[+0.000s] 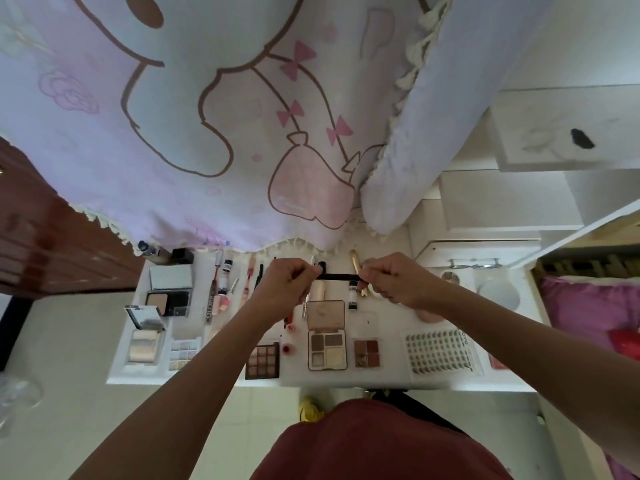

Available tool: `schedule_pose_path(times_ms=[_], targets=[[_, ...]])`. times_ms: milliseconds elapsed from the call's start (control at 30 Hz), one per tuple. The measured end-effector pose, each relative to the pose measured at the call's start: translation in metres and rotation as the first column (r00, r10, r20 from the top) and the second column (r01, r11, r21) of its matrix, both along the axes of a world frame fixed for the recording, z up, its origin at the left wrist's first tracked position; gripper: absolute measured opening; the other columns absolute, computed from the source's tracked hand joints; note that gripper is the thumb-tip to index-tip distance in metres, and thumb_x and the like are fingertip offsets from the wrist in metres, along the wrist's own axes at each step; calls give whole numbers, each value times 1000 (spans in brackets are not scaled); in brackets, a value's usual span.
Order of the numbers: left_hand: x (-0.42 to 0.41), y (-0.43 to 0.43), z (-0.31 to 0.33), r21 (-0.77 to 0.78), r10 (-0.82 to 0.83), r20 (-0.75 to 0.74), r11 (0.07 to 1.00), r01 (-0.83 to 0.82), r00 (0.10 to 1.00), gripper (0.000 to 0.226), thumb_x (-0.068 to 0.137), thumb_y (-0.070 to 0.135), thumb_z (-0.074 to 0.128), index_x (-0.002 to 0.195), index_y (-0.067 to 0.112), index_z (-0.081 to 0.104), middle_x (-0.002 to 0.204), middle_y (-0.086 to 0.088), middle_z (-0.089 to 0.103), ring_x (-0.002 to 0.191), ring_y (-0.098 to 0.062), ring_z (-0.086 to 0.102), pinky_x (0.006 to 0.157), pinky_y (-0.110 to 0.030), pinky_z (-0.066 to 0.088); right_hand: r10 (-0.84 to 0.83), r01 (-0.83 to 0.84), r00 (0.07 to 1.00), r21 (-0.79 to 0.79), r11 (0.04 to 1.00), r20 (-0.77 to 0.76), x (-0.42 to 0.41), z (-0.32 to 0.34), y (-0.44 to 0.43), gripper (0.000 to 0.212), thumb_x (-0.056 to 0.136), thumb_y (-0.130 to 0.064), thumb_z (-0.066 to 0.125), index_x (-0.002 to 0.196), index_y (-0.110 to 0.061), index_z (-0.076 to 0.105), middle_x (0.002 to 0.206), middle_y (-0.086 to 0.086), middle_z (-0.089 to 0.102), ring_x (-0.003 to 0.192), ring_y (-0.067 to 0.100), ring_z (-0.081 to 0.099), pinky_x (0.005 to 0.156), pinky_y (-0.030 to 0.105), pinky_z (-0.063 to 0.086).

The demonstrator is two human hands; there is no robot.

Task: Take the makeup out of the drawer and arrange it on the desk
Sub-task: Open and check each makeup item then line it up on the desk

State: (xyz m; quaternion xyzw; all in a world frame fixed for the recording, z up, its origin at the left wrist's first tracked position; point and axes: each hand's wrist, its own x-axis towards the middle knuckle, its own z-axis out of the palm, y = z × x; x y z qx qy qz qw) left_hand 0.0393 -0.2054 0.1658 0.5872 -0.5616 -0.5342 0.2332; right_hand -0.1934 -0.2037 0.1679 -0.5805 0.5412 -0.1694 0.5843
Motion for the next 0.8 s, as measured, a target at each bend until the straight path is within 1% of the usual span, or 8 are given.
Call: schedule_pose_path(times_ms=[133,200,267,367,500,633,700,800], targets=[[-3,0,1,1,-112,107,994,112,988,33,101,30,46,77,13,59,53,1,42,49,-17,37,48,-28,32,0,-1,999,34,999,42,2,2,2,30,101,-23,52,85,-5,70,61,4,44,49,9,36,47,20,31],[-4,1,2,-35,-154,197,986,164,968,38,102,33,39,74,12,52,56,0,43,51,-16,40,51,-29,35,-3,3,1000,-26,1000,3,5,6,3,29,101,-19,52,87,0,70,51,-9,49,43,1,37,46,15,31],[-3,3,1,-32,-173,213,982,184,961,41,103,36,35,74,10,48,59,-2,41,53,-16,39,53,-29,36,8,-18,997,-127,992,-79,7,11,3,29,101,-17,52,90,4,70,44,-20,52,39,-1,43,45,9,32],[-3,5,0,59,-153,131,987,146,980,40,103,36,35,76,9,45,60,-3,37,51,-16,36,49,-27,34,26,-60,989,-237,970,-145,7,13,6,27,100,-17,53,91,1,72,46,-31,52,46,-6,50,51,8,36],[-6,8,3,151,-64,-1,986,64,998,37,104,33,36,75,11,42,59,-1,33,49,-14,29,43,-23,29,2,-50,988,-305,951,-157,8,13,10,26,100,-20,54,90,-5,72,49,-30,53,47,-3,48,52,10,35],[-8,10,5,124,-71,23,990,68,997,40,103,35,36,71,13,41,58,1,34,49,-13,30,47,-24,30,31,-71,984,-225,972,-174,3,10,7,28,101,-27,53,82,-16,71,43,-22,48,42,2,38,52,18,31],[-9,11,4,133,-73,28,989,68,997,40,103,37,35,70,14,41,57,1,34,48,-13,32,48,-25,31,39,-84,982,-241,967,-187,2,10,7,28,100,-27,55,77,-21,69,44,-20,49,43,2,37,53,21,32],[-10,12,7,197,-43,-40,979,50,998,41,103,36,35,69,14,40,54,3,33,42,-10,32,43,-21,28,-17,-46,982,-330,943,-187,2,11,10,23,98,-24,58,87,-12,74,47,-18,52,45,1,45,51,13,33]])
